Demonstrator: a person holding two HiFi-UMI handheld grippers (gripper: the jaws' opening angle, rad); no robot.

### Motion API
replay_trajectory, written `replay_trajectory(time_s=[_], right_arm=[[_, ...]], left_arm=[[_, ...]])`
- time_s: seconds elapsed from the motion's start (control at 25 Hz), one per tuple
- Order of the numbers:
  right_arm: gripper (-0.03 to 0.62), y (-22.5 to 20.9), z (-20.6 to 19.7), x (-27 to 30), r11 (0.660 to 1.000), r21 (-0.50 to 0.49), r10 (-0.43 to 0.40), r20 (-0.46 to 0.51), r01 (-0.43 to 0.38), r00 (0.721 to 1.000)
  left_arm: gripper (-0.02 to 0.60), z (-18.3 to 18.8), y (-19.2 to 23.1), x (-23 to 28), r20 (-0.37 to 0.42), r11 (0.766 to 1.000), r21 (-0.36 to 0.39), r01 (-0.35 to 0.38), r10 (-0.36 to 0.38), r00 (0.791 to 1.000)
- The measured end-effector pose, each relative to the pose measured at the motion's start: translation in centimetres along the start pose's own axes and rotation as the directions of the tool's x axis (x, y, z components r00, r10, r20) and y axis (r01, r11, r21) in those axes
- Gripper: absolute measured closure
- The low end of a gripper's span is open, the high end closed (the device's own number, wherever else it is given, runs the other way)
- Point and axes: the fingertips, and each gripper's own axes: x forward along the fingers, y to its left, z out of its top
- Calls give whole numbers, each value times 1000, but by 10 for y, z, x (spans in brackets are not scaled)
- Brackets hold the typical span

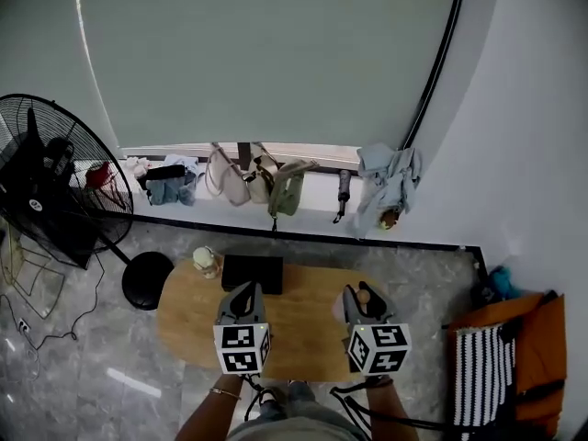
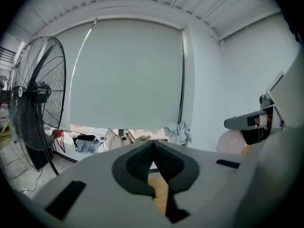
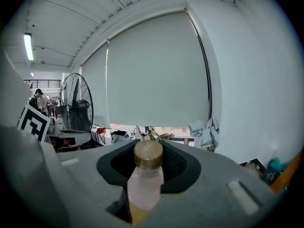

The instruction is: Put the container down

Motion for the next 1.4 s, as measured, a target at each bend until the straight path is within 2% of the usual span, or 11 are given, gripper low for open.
replay_trajectory(time_s=[0.28,0.6,1.04,1.4], right_arm=[[468,-22,-4,27,1000,2,7,-24,-7,1000],[468,-24,-39,56,999,20,39,-96,-37,995],[468,-5,-129,86,994,86,78,-195,-62,978],[468,19,-228,98,991,106,105,-273,-79,956]], left_arm=[[584,-5,0,25,-16,999,-9,-35,35,999],[584,-43,13,41,-97,995,-45,-91,86,992],[584,-137,37,58,-221,988,-87,-130,108,969],[584,-226,60,66,-245,980,-118,-159,126,961]])
